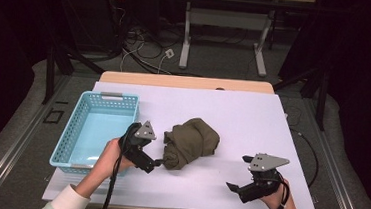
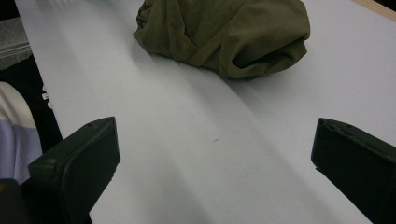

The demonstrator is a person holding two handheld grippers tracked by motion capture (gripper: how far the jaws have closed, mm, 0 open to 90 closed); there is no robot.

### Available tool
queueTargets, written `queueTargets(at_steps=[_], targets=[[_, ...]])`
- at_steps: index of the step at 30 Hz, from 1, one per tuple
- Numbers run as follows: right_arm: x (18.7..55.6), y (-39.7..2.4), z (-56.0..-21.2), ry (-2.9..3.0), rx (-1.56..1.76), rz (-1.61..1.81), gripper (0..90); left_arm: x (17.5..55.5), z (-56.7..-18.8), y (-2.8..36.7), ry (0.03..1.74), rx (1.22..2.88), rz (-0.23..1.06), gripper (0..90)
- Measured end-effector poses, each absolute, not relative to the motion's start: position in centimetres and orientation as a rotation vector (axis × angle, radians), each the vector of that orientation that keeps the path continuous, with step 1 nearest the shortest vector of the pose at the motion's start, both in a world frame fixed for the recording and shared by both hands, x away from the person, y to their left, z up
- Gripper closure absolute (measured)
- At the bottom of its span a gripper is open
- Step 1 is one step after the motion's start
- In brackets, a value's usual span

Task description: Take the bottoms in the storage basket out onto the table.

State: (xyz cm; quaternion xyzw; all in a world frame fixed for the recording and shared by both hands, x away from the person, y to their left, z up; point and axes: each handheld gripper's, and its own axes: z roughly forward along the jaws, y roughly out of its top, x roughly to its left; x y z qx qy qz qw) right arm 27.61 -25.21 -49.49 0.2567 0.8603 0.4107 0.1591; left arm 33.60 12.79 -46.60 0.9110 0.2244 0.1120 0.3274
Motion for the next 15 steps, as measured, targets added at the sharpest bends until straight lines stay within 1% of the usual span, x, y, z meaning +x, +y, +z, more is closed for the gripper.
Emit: queueTargets(at_steps=[15], targets=[[27.6,-25.2,-49.5,2.461,0.733,1.168,1.0,31.7,-46.7,14.8,0.624,2.361,0.328,0.0]])
